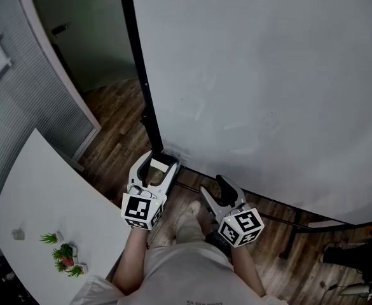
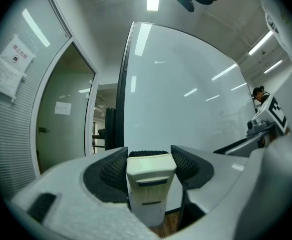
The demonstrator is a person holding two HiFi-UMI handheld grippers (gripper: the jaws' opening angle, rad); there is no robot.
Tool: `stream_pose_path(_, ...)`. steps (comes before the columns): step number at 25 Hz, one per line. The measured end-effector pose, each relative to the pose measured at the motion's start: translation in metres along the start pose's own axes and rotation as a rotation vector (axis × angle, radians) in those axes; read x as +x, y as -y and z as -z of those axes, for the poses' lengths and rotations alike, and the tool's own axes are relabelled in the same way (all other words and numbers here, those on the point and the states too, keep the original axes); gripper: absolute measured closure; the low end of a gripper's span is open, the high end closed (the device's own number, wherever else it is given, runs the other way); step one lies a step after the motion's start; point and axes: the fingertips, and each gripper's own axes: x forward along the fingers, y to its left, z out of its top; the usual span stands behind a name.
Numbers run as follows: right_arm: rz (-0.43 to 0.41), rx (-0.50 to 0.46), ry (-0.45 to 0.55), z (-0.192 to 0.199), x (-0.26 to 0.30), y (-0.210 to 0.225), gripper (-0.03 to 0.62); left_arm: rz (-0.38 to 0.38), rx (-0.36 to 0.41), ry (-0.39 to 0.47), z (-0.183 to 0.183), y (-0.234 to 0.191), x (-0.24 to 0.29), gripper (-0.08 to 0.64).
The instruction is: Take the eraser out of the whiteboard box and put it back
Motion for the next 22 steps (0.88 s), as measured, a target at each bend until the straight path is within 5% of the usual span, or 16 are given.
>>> stream_pose_path(22, -0.014, -0.032, 0.034, -0.016, -0.01, -0.015, 0.341, -0.012, 0.014, 0.062, -0.032, 0.005, -0.028, 0.295)
